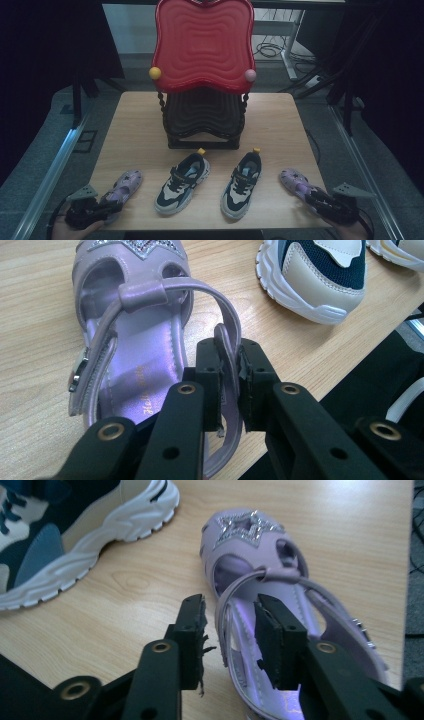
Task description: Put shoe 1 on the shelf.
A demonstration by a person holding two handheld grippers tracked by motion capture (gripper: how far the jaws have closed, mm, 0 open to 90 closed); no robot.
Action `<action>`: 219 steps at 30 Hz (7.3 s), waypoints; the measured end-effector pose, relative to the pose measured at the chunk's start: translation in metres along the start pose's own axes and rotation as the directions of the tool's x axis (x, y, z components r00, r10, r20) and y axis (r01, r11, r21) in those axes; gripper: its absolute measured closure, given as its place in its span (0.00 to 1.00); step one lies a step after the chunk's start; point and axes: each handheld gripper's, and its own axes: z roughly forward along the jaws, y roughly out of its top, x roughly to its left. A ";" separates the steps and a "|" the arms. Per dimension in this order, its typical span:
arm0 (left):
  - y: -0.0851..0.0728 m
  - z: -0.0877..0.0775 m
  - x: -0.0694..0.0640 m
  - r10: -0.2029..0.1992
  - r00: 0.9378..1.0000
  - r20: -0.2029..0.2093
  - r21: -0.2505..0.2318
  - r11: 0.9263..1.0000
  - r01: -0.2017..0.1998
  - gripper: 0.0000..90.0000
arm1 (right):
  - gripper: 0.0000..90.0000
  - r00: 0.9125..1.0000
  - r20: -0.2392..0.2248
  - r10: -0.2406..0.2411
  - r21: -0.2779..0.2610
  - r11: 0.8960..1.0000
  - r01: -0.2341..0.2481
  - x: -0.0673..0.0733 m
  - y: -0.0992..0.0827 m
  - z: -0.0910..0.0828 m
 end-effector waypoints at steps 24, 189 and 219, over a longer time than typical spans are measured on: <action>0.000 -0.011 0.005 -0.035 0.999 -0.019 -0.050 0.998 0.034 0.96 | 0.95 1.000 -0.008 -0.007 0.000 1.000 0.007 0.001 -0.001 0.006; 0.192 0.070 -0.060 0.165 0.985 0.048 -0.424 0.897 -0.129 0.95 | 0.95 0.978 -0.208 -0.017 -0.436 0.897 -0.077 0.156 0.171 0.134; 0.215 0.089 -0.061 0.166 0.986 0.010 -0.455 0.879 -0.144 0.95 | 0.94 0.983 -0.182 -0.011 -0.477 0.875 -0.078 0.167 0.193 0.152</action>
